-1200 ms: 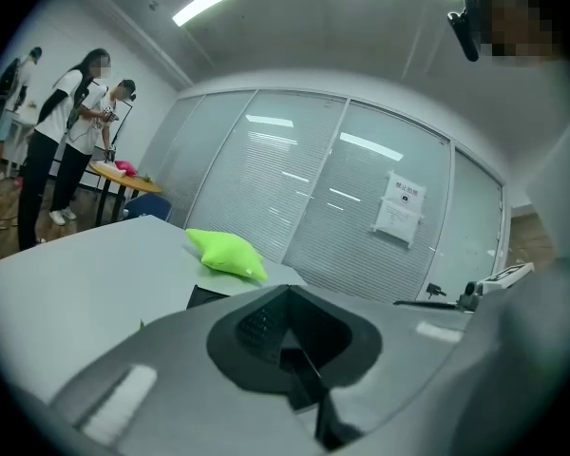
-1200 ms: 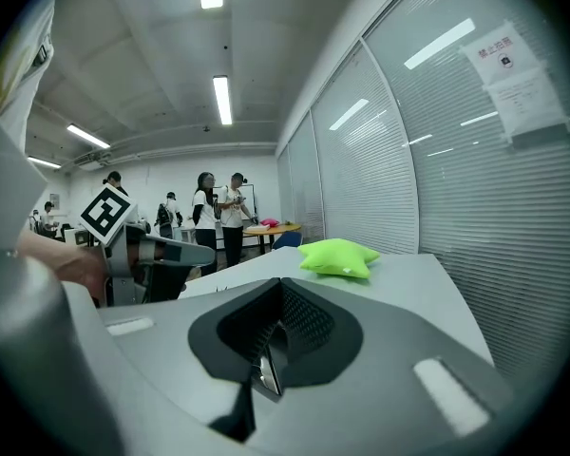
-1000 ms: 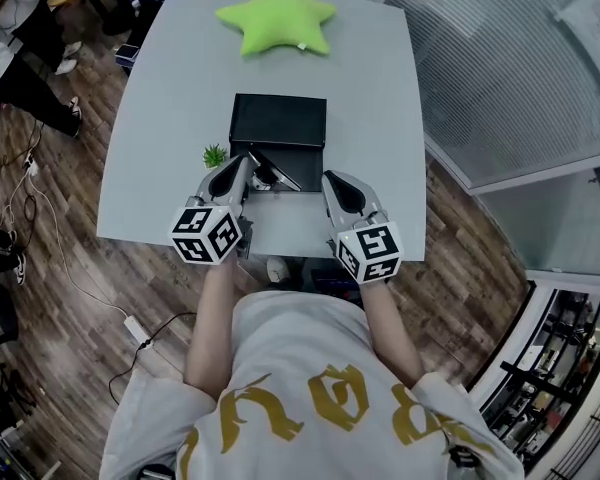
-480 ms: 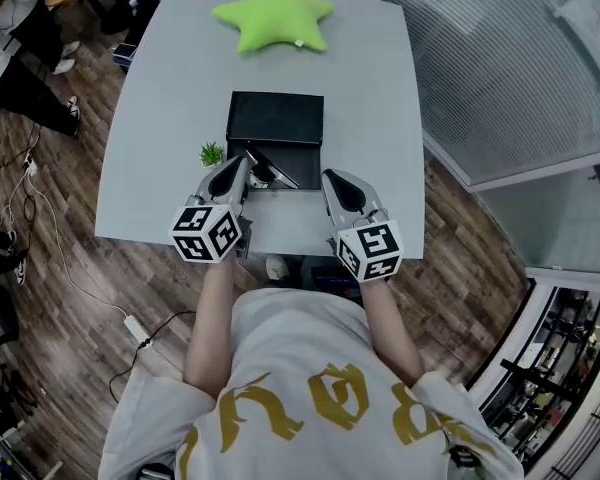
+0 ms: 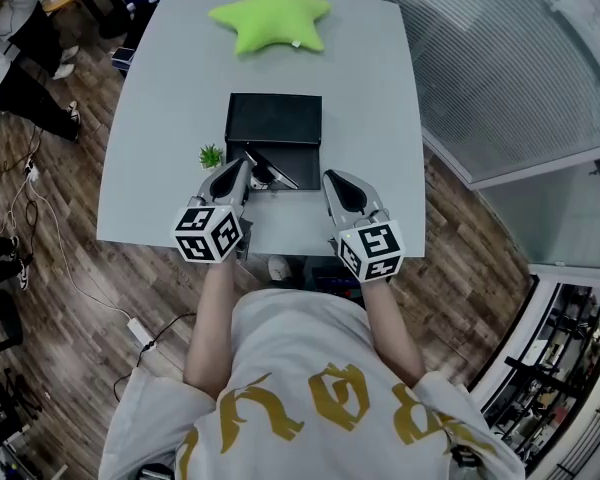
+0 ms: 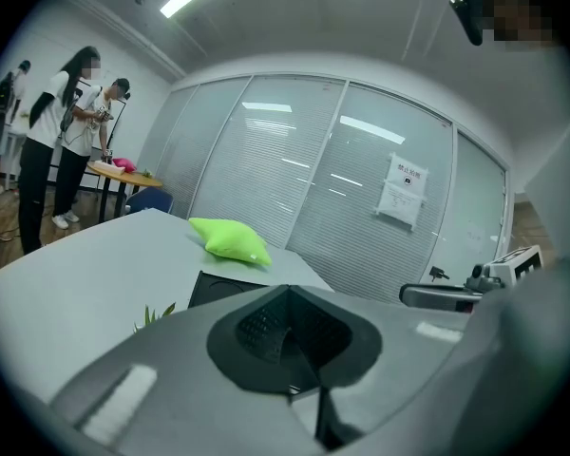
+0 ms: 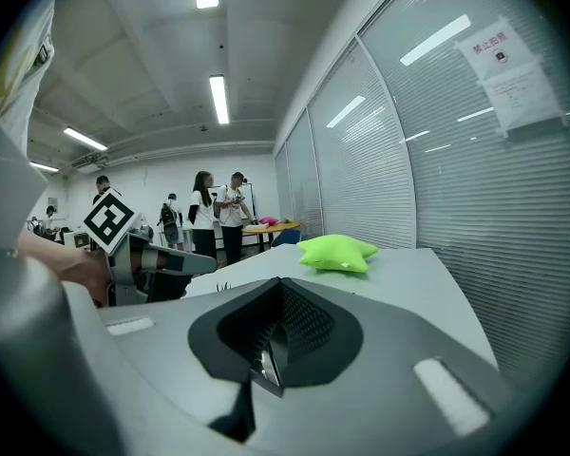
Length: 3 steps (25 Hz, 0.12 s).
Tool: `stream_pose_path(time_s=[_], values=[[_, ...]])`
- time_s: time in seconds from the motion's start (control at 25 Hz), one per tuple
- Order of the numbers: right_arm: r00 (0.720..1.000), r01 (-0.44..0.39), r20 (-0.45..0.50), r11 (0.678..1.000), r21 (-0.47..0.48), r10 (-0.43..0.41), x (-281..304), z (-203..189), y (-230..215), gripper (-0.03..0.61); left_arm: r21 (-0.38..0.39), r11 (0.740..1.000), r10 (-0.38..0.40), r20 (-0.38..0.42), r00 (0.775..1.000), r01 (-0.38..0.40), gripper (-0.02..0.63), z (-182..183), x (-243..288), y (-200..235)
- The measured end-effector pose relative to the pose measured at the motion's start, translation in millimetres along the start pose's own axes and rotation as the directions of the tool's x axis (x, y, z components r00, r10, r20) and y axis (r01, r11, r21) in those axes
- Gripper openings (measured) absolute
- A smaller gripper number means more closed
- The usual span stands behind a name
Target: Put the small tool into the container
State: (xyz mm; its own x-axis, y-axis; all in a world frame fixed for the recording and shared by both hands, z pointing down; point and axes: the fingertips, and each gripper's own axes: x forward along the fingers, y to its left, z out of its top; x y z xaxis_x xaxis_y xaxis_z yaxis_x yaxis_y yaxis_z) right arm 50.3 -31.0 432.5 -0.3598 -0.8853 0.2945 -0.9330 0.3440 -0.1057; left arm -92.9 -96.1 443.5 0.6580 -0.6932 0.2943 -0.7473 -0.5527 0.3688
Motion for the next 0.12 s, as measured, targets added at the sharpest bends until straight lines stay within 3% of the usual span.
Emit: stream_pose_path(time_s=[0.12], values=[[1.000,0.002,0.000,1.000,0.001,-0.002,0.0,-0.2,0.6,0.023,0.006,1.000,0.000,-0.009,1.000,0.000,0.000,-2.3,-0.8,0.8]])
